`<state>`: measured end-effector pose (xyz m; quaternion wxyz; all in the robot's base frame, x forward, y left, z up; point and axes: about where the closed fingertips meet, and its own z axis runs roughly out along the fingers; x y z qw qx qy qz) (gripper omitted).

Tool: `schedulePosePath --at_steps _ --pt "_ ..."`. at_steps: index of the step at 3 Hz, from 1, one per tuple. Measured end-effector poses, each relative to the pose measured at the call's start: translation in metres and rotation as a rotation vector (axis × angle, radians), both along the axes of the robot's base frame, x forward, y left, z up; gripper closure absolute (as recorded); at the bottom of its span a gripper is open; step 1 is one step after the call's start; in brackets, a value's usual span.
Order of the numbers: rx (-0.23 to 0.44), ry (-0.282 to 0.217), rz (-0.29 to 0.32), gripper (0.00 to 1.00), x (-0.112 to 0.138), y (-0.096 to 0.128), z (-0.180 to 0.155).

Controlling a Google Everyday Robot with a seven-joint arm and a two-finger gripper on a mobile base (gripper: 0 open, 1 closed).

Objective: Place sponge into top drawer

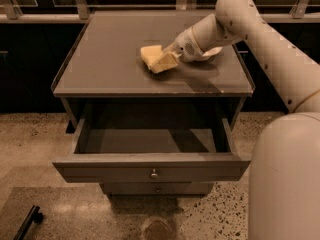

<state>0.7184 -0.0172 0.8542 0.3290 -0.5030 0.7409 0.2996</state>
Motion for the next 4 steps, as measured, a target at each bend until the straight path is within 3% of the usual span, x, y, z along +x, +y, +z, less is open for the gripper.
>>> schedulePosePath --at_steps 1,2,3,4 --pt "-0.014 0.012 0.015 1.0 -0.053 -0.016 0.017" --pt "-0.051 0.036 0.061 1.0 -0.088 -0.019 0.025" --pt "-0.048 0.034 0.062 1.0 -0.096 -0.017 0.021" --pt "-0.024 -0.017 0.025 1.0 -0.125 -0.016 0.032"
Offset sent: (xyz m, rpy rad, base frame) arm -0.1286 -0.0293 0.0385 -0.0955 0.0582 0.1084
